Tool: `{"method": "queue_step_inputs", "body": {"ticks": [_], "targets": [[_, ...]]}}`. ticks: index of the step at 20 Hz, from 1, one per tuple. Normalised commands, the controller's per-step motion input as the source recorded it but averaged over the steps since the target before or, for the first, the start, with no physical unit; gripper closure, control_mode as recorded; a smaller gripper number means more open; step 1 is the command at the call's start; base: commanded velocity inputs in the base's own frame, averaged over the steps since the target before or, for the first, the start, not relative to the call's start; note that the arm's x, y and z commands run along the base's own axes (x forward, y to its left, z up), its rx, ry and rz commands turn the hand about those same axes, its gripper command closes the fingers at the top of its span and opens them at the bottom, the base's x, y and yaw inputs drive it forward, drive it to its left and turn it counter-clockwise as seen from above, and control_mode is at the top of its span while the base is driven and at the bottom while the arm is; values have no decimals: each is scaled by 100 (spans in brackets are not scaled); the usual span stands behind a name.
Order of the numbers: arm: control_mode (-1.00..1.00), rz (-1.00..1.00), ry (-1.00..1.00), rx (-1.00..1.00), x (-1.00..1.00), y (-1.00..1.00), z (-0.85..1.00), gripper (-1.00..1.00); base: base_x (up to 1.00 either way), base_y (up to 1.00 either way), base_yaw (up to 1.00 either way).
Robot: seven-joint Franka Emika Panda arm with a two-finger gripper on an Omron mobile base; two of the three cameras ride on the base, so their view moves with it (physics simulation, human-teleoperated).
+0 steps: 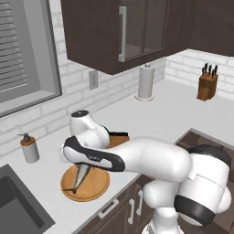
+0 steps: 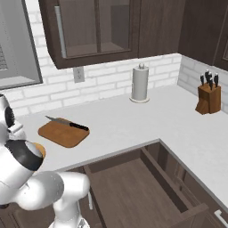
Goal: Pick up the knife from the drawer and place it on the cutting board. Then place the meat from the plate to the cutting board.
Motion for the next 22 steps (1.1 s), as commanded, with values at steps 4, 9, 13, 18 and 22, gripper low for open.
{"method": "queue_step_inputs", "body": {"ticks": [4, 9, 13, 18, 22], "targets": [[-100, 35, 0, 0, 20, -44, 11, 100, 0, 0, 0], [-100, 36, 0, 0, 10, -19, 11, 100, 0, 0, 0], [-100, 33, 0, -6, 33, 0, 0, 100, 0, 0, 0], [-100, 36, 0, -4, 55, 0, 1, 100, 0, 0, 0], [-100, 40, 0, -1, 53, 0, 3, 100, 0, 0, 0]]}}
